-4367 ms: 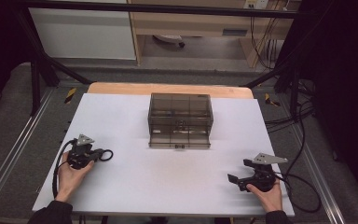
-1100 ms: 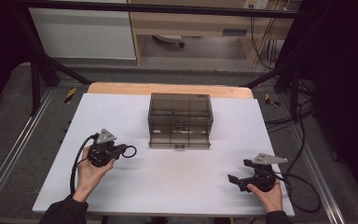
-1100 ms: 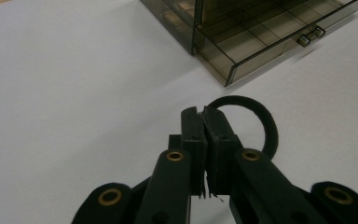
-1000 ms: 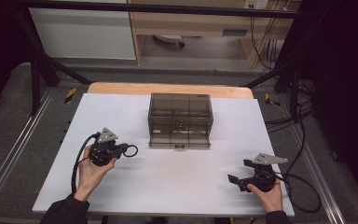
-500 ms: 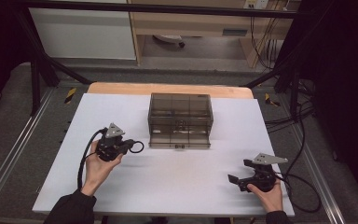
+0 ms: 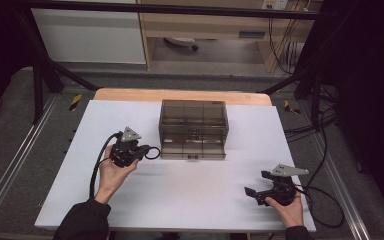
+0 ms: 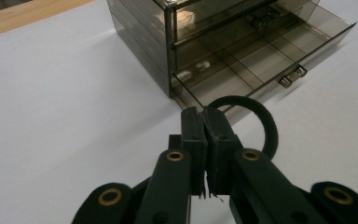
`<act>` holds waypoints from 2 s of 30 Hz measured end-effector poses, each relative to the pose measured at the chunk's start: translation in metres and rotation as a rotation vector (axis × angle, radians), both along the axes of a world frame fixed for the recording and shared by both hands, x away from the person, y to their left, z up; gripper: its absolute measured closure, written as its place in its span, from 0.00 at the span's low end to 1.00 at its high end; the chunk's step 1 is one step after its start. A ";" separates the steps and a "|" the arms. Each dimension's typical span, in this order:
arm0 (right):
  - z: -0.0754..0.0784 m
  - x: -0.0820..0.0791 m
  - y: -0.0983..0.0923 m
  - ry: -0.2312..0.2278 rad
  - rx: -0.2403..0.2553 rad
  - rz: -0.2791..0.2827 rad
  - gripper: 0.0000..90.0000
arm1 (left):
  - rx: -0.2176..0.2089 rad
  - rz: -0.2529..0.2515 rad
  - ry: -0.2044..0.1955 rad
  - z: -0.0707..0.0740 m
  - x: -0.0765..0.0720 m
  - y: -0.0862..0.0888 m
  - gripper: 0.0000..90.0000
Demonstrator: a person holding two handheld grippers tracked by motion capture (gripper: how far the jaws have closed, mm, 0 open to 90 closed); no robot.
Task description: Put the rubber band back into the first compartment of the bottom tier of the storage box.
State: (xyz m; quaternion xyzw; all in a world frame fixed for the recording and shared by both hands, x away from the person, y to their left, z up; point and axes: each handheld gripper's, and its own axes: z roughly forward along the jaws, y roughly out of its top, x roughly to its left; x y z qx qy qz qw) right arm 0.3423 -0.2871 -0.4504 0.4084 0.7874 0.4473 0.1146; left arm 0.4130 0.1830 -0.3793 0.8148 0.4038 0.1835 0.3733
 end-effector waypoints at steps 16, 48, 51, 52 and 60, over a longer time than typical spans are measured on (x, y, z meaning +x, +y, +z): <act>0.000 0.000 0.000 -0.002 -0.002 0.000 0.01 | 0.003 -0.001 0.001 0.002 0.013 -0.019 0.96; 0.000 0.000 0.000 -0.001 -0.005 0.004 0.01 | 0.042 0.016 0.017 -0.017 0.041 -0.052 0.96; 0.000 0.000 0.000 -0.002 -0.004 0.005 0.01 | 0.047 0.017 0.022 -0.019 0.043 -0.054 0.96; 0.000 0.000 0.000 -0.003 -0.004 0.004 0.01 | 0.045 0.019 0.022 -0.020 0.044 -0.054 0.96; 0.000 0.000 0.000 -0.005 -0.003 0.004 0.01 | 0.052 0.021 0.018 -0.026 0.048 -0.059 0.96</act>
